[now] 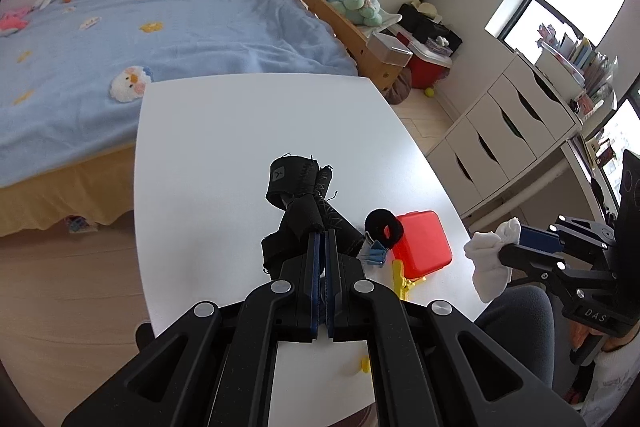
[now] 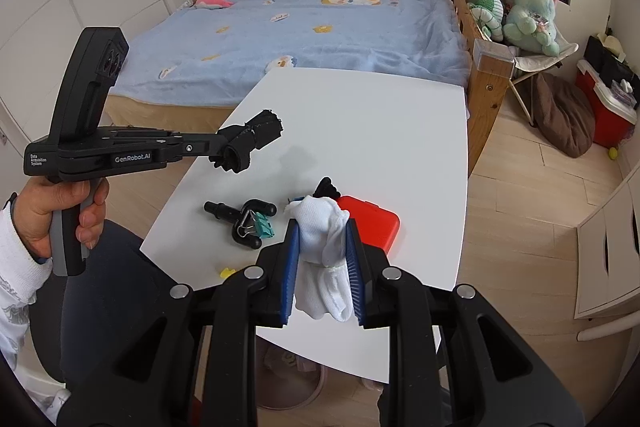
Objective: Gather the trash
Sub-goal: 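Move both grippers over the wastebasket and release the sock and black item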
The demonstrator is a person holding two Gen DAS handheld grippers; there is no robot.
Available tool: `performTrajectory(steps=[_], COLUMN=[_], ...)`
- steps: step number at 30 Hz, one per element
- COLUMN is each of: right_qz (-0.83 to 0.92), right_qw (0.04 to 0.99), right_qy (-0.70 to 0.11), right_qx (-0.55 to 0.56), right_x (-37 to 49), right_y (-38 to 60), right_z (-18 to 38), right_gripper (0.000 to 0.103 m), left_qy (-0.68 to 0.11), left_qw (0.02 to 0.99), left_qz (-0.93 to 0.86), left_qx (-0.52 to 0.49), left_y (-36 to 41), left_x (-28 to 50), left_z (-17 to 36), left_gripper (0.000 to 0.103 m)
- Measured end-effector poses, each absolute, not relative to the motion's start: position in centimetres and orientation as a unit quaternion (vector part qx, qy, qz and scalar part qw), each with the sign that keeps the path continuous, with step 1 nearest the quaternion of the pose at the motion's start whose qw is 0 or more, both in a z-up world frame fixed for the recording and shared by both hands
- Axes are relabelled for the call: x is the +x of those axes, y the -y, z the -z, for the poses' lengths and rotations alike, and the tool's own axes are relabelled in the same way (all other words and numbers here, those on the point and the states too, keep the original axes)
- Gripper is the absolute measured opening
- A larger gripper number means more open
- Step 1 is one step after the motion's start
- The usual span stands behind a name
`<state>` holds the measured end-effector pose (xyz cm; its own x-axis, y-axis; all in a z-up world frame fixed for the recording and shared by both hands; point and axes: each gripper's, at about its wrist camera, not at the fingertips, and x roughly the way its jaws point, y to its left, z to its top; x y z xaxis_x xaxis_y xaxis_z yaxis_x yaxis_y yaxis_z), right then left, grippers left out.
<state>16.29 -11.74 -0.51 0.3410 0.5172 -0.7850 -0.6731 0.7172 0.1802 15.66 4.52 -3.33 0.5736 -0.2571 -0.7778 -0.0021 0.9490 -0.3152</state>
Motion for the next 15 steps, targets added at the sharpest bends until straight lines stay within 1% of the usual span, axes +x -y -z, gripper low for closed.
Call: performTrajectory(steps=[6, 15], right_qz=[-0.373, -0.389], right_qw=[0.817, 0.820], right_qy=[-0.430, -0.408], right_qx=[-0.093, -0.094], right_x=[15.1, 12.1], right_y=[11.6, 12.2], right_z=[-0.4, -1.4], right_gripper=[0.022, 0.022], left_qy=[-0.442, -0.413], left_qw=[0.887, 0.900], left_qz=[0.082, 0.114], left_qx=[-0.104, -0.079], left_y=[-3.7, -1.8], left_x=[13.3, 8.6], left_z=[1.6, -0.3], left_gripper=[0.001, 0.001])
